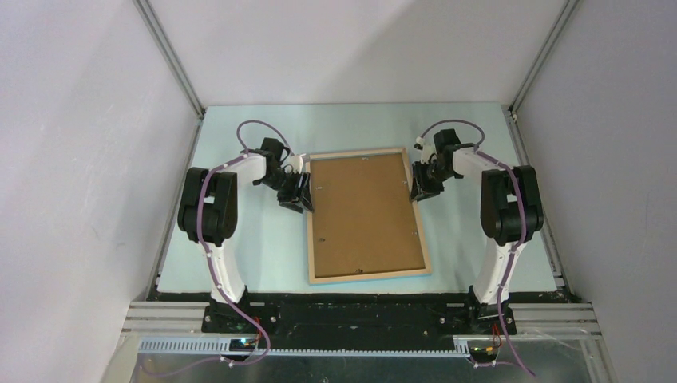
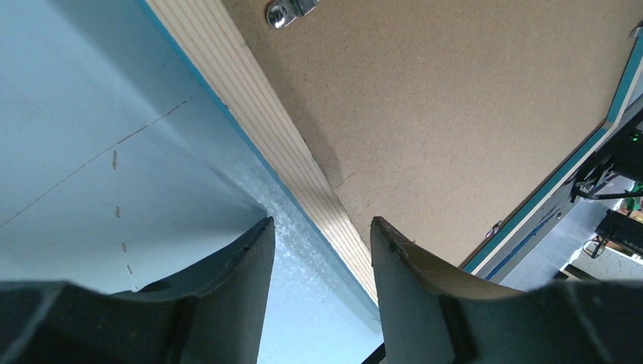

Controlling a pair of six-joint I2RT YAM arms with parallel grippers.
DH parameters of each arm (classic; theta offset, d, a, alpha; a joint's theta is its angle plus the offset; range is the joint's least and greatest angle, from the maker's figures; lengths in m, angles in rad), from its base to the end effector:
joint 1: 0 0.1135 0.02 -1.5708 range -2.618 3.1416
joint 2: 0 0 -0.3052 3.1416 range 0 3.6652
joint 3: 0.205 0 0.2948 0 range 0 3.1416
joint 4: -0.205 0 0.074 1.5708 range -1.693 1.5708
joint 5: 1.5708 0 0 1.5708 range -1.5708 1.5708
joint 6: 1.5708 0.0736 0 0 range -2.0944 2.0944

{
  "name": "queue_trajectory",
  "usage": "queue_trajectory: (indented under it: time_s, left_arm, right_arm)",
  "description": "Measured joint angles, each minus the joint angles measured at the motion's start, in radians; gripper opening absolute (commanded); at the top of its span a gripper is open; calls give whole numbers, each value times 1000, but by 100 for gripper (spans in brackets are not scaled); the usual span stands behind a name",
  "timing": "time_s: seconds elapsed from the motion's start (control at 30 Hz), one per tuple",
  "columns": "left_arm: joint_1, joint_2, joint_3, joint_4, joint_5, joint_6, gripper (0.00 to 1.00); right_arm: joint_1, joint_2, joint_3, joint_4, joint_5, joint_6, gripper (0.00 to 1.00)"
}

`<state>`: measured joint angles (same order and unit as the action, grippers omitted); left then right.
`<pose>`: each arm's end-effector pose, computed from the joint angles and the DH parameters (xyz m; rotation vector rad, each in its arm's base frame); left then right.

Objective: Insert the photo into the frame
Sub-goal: Install the photo frame at the center of the board.

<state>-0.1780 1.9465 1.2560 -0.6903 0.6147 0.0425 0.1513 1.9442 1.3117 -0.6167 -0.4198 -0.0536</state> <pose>0.4039 -0.1158 0.1281 0.4000 2.8284 -0.9226 0.4346 0.0966 0.1415 -0.3798 2.7549 0.6134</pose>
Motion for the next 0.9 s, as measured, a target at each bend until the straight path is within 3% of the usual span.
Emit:
queue_trajectory:
  time_s: [0.23, 0.37, 0.9]
  left_arm:
    - [0, 0, 9, -3, -11, 1, 61]
    - [0, 0, 32, -2, -40, 1, 62]
    - [-10, 44, 162, 45, -156, -35, 65]
  right_arm:
    - [-2, 9, 6, -8, -6, 24, 9]
    - [-3, 9, 6, -9, -8, 24, 5]
    - [-24, -53, -92, 25, -42, 1, 2]
